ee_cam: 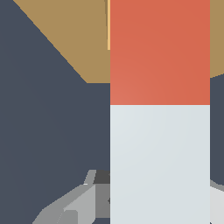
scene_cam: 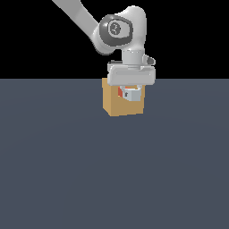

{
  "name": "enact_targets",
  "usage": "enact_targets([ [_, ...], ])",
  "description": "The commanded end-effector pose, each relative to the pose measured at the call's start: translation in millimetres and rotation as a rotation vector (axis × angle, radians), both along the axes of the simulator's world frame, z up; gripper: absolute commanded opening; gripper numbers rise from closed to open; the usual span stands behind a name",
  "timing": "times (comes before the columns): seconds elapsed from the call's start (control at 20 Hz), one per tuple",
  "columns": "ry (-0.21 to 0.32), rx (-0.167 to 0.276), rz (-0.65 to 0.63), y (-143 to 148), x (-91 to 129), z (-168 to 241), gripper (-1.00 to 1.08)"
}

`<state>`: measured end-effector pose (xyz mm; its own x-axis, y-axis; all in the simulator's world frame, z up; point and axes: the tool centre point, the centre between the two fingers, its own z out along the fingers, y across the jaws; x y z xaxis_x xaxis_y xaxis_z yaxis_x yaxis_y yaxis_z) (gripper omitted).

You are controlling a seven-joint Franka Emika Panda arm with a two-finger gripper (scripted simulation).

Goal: Insert the peg into the horizontal hole in a box.

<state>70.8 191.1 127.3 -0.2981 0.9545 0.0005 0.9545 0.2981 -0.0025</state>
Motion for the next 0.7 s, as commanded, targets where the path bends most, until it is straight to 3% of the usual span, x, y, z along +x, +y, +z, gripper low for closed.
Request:
enact_targets([
  [0.0,-0.004,0.002,0.001,21.9,-5.9,2.8,-1.0],
  [0.3,-0.005,0.002,0.001,48.7,-13.8,3.4,-1.0],
  [0.65,-0.005,0.002,0.001,46.0,-11.2,3.4,-1.0],
])
